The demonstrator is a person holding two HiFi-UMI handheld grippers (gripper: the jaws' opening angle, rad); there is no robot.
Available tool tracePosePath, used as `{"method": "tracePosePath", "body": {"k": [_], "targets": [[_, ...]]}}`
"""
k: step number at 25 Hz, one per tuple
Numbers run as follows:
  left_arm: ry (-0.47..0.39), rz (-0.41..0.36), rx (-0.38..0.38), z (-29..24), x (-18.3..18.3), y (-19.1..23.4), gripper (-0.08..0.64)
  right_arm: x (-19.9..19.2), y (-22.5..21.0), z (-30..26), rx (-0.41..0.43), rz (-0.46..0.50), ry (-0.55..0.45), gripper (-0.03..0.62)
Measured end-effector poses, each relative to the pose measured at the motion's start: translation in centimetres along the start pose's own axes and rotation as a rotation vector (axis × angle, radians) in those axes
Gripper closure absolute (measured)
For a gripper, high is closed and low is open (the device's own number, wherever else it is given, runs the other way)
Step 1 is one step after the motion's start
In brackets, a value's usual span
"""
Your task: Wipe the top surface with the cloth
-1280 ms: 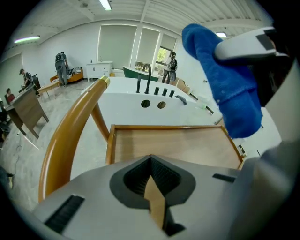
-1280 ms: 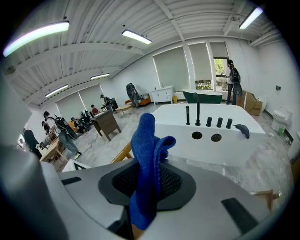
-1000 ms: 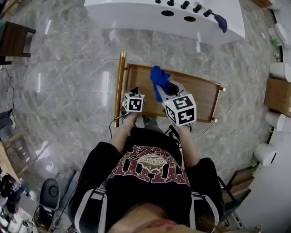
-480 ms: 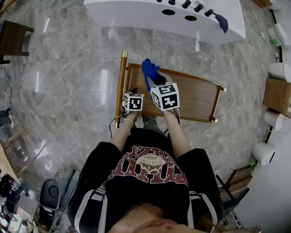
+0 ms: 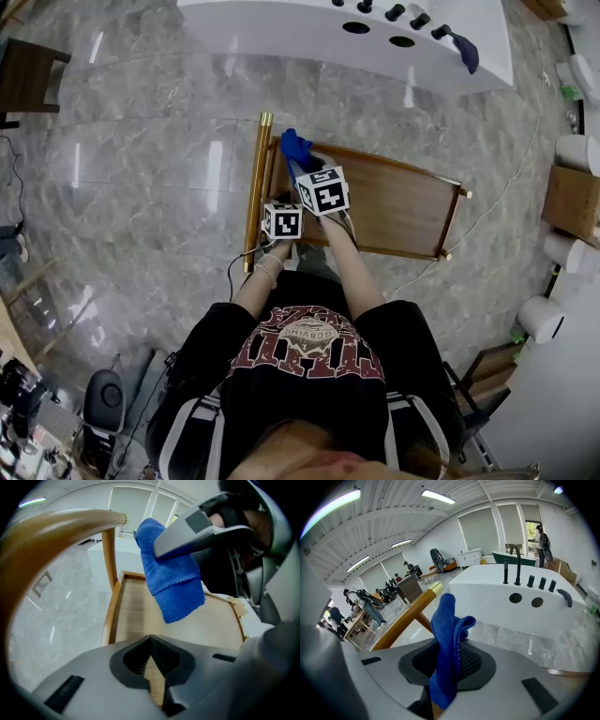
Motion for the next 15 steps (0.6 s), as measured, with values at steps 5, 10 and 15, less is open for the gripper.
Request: {"method": "tracePosePath", "body": {"k": [5, 10, 15], "targets": [[0.012, -0.068, -0.013, -0.9, -1.5, 0.1, 0.511, -0.8, 0.3, -2.4, 0.048, -0.018, 0.051, 0.5], [0.001, -0.079, -0.016, -0.9, -1.3, 0.0, 0.511, -1.4, 0.5, -4.1, 0.035, 0.022, 0.096, 0.5], [-0.032, -0.091, -0.028, -0.9, -1.2, 0.0, 0.511, -2.1, 0.1, -5.6, 0.016, 0.015, 0.119, 0.5]]}}
Point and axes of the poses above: the fingertips, and each gripper's own axes: z backward along the fingers, y to its left, x out of its top, the point moved 1 cm from there along z, backward along the fingers, and after that the axes turned 4 degrees about z, right-handed, at the moved point
